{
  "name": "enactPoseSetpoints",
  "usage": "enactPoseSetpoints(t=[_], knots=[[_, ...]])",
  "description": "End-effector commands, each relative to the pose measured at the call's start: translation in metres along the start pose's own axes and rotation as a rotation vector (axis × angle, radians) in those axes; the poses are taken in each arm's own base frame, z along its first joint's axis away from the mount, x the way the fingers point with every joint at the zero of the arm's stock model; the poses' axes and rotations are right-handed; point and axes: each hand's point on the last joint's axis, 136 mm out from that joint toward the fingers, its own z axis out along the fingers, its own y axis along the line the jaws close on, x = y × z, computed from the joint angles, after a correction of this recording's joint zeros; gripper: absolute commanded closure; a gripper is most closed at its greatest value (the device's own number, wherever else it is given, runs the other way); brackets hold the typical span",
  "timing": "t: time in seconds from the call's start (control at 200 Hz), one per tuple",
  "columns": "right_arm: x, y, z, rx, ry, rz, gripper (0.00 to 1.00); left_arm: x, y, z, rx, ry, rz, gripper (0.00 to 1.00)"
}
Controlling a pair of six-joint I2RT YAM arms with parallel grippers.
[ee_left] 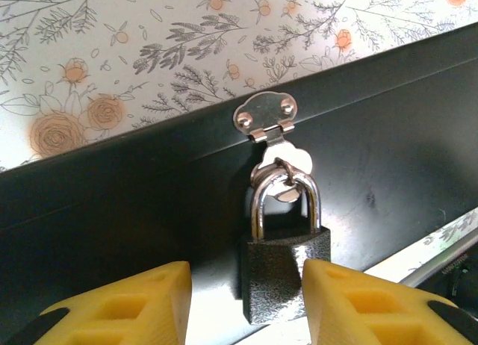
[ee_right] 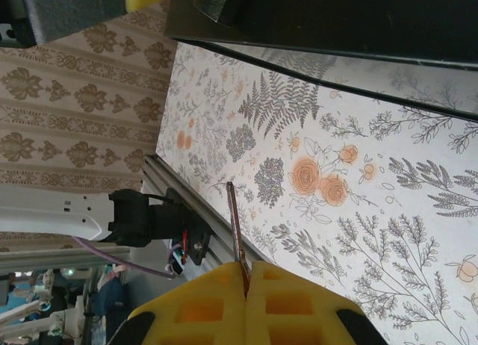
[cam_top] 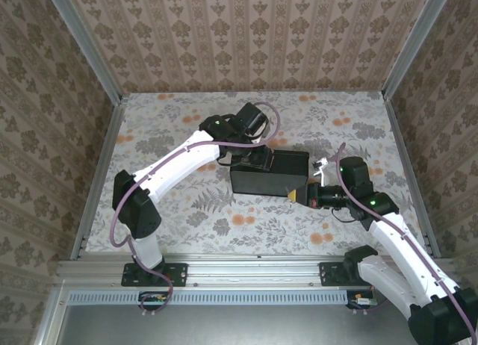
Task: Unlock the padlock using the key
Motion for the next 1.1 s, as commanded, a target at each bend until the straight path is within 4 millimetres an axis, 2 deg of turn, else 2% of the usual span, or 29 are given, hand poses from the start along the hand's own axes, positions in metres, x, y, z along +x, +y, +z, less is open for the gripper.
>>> enactPoseSetpoints(t=[0.0, 0.14, 0.3, 0.505, 0.62, 0.705, 0.875, 0.965, 1.005, 1.095], knots=[[0.003, -0.003, -0.001, -0.001, 0.005, -0.008, 1.00, 0.006, -0.017, 0.003, 0.051, 0.036, -0.018, 0.56], [0.003, -0.012, -0.003, 0.024, -0.001, 0.025, 1.00, 0.013, -0.037, 0.009, 0.102, 0.070, -0.008, 0.56], [0.000, -0.021, -0.011, 0.042, -0.018, 0.067, 1.00, 0.009, -0.054, 0.015, 0.159, 0.073, -0.028, 0.56], [-0.006, -0.040, -0.017, 0.127, -0.046, 0.122, 1.00, -0.013, -0.081, 0.031, 0.264, 0.041, -0.048, 0.57], [-0.014, -0.053, -0.018, 0.185, -0.075, 0.124, 1.00, -0.026, -0.086, 0.019, 0.277, 0.010, -0.015, 0.56], [-0.020, -0.058, -0.019, 0.212, -0.084, 0.114, 1.00, -0.033, -0.075, 0.002, 0.273, -0.018, -0.013, 0.56], [-0.027, -0.055, -0.022, 0.223, -0.104, 0.081, 1.00, -0.050, -0.045, -0.029, 0.320, -0.097, -0.035, 0.56], [-0.029, -0.049, -0.026, 0.214, -0.130, 0.069, 1.00, -0.064, -0.015, -0.032, 0.285, -0.165, -0.030, 0.54], [-0.032, -0.044, -0.029, 0.205, -0.150, 0.063, 1.00, -0.070, 0.001, -0.029, 0.247, -0.189, -0.027, 0.54], [-0.040, -0.035, -0.039, 0.206, -0.221, 0.050, 1.00, -0.080, 0.022, -0.018, 0.195, -0.230, 0.034, 0.52]])
